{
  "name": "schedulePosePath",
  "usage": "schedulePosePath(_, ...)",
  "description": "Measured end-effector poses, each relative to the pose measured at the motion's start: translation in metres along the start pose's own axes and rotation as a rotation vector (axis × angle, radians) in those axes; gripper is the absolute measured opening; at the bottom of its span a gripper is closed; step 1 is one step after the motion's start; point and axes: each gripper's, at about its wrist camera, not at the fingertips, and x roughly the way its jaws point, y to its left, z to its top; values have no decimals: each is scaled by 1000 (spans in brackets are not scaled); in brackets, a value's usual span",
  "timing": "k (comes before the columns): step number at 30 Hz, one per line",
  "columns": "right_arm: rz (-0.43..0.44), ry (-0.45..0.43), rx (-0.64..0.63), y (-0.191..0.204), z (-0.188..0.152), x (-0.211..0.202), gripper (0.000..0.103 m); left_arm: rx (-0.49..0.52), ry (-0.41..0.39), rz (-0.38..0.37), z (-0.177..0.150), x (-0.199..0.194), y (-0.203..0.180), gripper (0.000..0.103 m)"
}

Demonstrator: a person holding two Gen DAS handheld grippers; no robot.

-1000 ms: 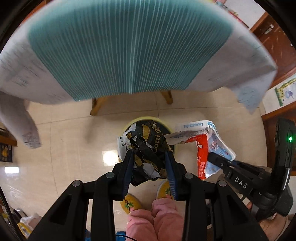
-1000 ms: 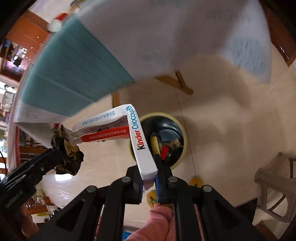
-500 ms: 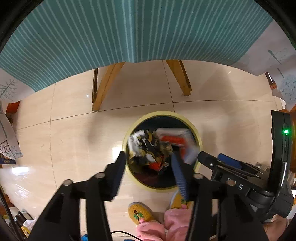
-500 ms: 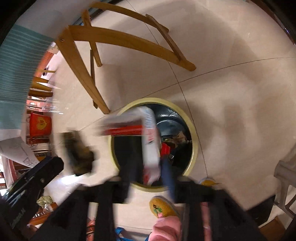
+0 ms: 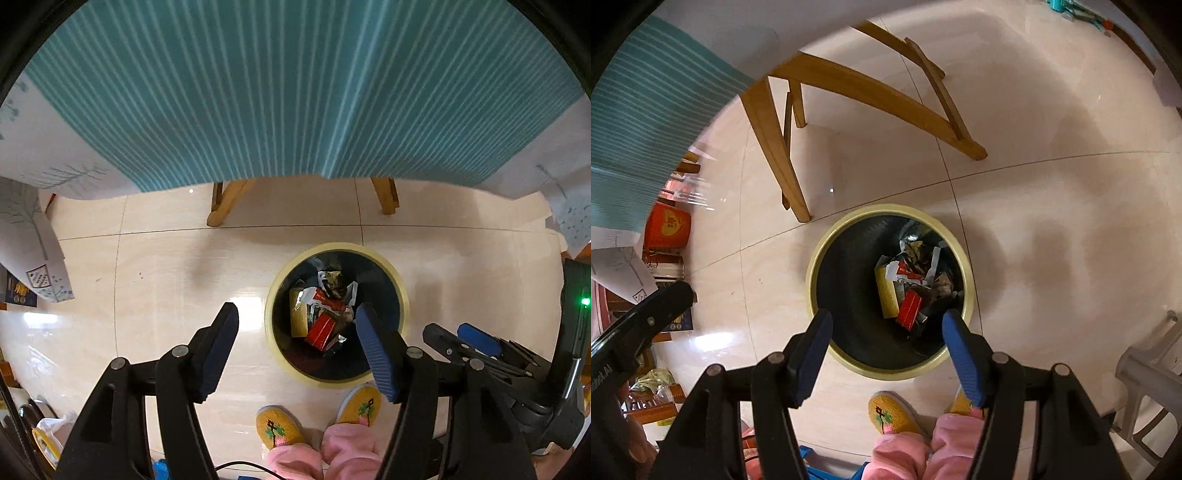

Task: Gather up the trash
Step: 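Move both tools back up toward the trash pile on the table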

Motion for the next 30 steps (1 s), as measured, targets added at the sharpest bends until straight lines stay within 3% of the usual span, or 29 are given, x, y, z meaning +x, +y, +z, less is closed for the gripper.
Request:
schedulePosePath(2, -2, -6, -2, 2, 2, -10, 62, -4, -8, -5, 0, -10, 1, 73)
schedulePosePath(10, -2, -23, -65, 28, 3, -69, 62, -33, -16, -26, -1, -73, 7, 77)
schedulePosePath(13, 4, -28, -104, 41, 4, -100, 62, -44, -27, -50, 1, -111, 14, 88)
schedulePosePath(19, 25, -42, -197, 68, 3, -169, 62, -53, -77, -59, 1, -188, 22, 92)
schedulePosePath(25, 76, -91, -265, 94, 8, -239, 62, -52, -133, -38, 9, -261, 20, 95)
schedulePosePath(30, 122, -175, -327, 111, 20, -296, 62, -58, -217, 22, 25, -322, 16, 95)
